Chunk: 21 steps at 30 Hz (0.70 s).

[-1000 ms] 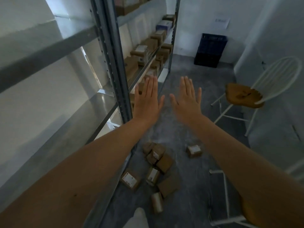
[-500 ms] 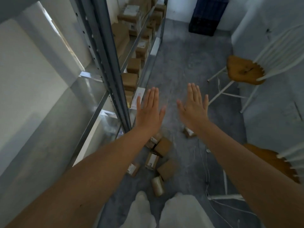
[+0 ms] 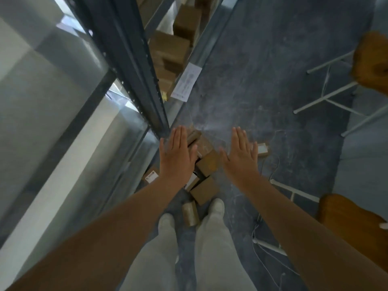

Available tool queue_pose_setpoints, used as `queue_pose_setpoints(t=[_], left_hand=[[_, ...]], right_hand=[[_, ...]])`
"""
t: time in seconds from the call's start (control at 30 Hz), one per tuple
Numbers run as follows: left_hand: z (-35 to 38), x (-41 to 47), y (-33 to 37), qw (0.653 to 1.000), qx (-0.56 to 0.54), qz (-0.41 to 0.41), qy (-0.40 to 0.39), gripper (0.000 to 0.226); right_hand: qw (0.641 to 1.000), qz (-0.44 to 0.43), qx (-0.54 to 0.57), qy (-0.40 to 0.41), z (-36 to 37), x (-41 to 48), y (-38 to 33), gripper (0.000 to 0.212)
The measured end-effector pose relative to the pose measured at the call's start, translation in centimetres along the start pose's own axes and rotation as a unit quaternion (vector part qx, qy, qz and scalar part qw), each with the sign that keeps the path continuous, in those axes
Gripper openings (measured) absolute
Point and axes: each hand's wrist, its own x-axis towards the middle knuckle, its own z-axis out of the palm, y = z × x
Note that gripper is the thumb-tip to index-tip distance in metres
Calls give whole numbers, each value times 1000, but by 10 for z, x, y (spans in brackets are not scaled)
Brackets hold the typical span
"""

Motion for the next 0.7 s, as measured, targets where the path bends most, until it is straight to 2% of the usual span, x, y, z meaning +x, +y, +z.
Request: queue_pose_setpoints(t=[0.13, 0.23, 0.33, 0.53, 0.7], left_hand=[[53, 10, -13, 994, -51, -92, -19, 65], [102, 17, -30, 978, -118, -171, -33, 64], [154, 18, -49, 939, -233, -247, -54, 60], [253, 13, -79, 850, -331, -407, -36, 26], [345, 21, -101, 788, -392, -469, -79, 27]], right_hand=[[997, -22, -10, -75, 53, 30, 20, 66], [991, -48, -15, -122, 98, 54, 35, 66], [984, -66, -25, -163, 145, 78, 50, 66], [975, -69, -5, -210, 243, 111, 77, 66], [960, -49, 27, -273, 332, 130, 106, 65]])
